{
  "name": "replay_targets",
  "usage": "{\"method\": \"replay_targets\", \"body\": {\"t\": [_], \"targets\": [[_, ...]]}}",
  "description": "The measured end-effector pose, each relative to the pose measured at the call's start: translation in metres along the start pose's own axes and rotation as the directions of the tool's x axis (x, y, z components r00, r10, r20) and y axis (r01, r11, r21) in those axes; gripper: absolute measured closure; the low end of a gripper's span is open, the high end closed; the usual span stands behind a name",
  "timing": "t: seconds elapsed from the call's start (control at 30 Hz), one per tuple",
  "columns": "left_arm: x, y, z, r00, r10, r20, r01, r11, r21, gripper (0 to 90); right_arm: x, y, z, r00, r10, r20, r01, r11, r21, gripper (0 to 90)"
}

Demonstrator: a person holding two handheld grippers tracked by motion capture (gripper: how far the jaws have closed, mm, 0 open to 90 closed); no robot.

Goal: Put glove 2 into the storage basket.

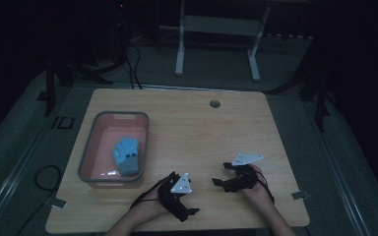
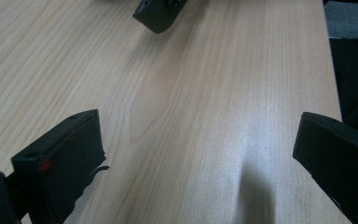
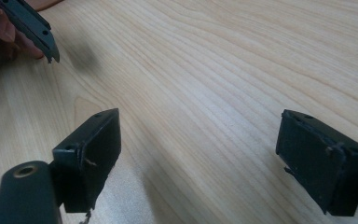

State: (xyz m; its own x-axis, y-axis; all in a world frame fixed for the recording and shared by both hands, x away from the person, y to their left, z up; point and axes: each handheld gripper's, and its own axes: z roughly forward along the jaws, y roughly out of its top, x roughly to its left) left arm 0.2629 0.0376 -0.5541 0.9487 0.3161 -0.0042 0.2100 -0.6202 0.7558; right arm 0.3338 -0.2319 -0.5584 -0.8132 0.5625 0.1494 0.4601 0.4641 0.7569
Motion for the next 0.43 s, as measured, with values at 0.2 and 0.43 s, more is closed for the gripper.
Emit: {"method": "replay_targets", "body": {"t": [0.2,0.43], "targets": [[-0.0024,-0.0010,-0.0015,0.9995,0.032,-0.003,-0.032,0.9994,-0.009,2.0,-0.0016,-0.0018,-0.0017,0.9998,-0.001,0.020,0.001,1.000,-0.006,13.4],[-0.0023,-0.0020,-0.0024,0.9996,0.028,0.004,-0.027,0.9992,-0.028,2.0,-0.0023,-0.0021,-0.0013,0.9995,-0.004,0.030,0.004,1.000,-0.006,13.3]]}}
